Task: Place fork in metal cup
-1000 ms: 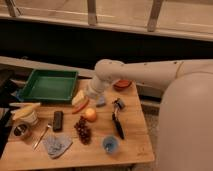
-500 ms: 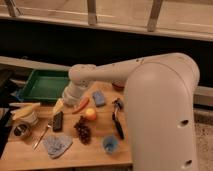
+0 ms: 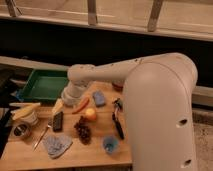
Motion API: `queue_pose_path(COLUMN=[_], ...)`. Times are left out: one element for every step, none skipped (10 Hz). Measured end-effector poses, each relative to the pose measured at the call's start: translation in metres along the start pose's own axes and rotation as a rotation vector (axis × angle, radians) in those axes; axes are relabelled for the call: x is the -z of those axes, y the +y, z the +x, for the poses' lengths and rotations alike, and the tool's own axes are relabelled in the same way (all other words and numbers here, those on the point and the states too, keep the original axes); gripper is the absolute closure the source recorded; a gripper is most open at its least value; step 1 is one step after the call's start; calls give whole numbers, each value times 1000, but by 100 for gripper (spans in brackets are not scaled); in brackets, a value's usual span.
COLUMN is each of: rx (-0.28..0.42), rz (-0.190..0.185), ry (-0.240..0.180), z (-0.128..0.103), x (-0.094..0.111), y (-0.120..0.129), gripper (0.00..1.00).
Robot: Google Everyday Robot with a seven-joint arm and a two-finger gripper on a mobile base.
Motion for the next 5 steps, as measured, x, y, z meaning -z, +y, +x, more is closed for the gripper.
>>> queue_pose_path(rx=[-4,-1,11,30,64], rz=[-5,-11,-16,-18,-17], ry=[0,6,14,24,32], z=[0,-2,-7,-15,-25], x=[-2,-10,-19,-27,-34], y=[-1,1,5,12,23], gripper=[27,27,27,27,27])
